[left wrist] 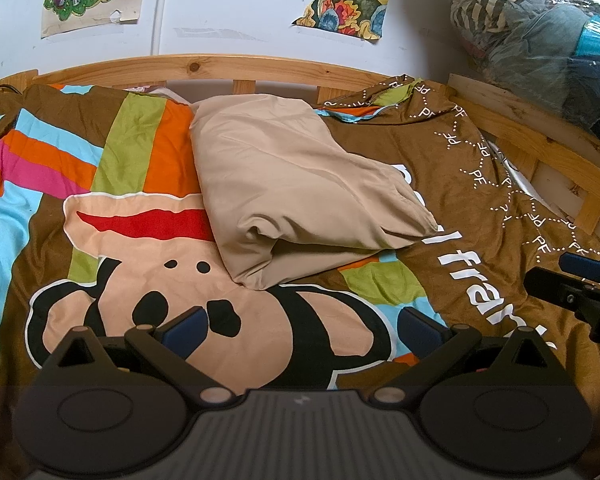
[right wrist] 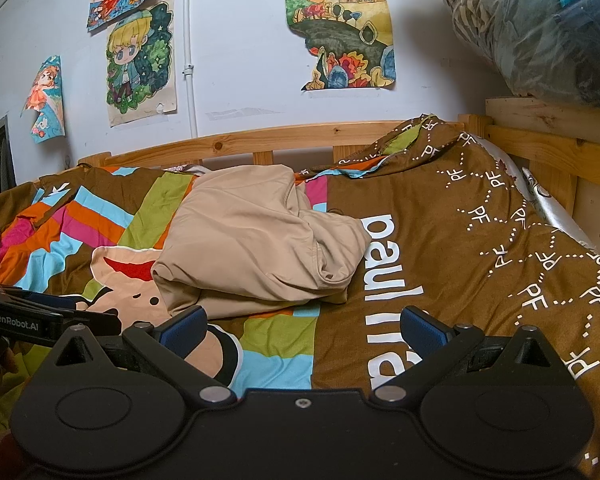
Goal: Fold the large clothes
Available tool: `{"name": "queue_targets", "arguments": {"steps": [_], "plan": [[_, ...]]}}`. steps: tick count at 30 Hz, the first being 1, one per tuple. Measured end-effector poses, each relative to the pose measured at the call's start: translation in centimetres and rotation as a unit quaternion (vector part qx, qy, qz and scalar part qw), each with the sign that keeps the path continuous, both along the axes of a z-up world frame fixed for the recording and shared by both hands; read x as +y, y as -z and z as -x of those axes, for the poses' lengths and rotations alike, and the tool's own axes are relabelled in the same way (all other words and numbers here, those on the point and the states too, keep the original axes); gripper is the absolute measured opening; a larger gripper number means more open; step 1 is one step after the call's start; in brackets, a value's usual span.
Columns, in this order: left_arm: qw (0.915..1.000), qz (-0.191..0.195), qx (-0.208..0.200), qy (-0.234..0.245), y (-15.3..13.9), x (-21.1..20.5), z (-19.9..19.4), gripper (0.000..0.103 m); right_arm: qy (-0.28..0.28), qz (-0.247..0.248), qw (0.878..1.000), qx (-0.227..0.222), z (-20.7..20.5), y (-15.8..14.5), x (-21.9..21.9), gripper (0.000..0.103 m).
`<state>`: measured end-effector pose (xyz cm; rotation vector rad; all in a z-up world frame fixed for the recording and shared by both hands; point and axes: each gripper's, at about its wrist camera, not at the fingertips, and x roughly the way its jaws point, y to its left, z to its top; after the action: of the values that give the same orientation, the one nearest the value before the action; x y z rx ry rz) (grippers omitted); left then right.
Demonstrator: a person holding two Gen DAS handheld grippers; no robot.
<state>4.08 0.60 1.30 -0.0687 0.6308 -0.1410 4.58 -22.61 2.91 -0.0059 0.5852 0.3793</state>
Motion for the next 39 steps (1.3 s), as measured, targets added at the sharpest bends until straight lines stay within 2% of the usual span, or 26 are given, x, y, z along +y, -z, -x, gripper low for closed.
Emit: {"name": "queue_targets", "arguments": {"steps": [2,5,7,39], "plan": [[1.0,-0.009,-0.001,-0.001,-0.06,-0.16,0.1,0.102,0.0,0.0,1.0,0.0,-0.01,-0.01,-0.02,0.102],[0.9984,-0.055,-0.004,-0.01,-0.12,-0.89,0.17,0.102,0.0,-0.001,1.0,0.001,-0.09,0.02,-0.09,0.102],[0.9977,-0.067,-0.002,-0.007,-0.07,-1.01,0.13,0.102,0.002,-0.001,1.0,0.003,0.02,0.01,0.07,0.102],[0.9976,-0.069,-0.003,-0.007,-0.16,-0.35,0.0,0.102,0.007,-0.004,1.0,0.008,0.22,0.21,0.28,0.102]]}}
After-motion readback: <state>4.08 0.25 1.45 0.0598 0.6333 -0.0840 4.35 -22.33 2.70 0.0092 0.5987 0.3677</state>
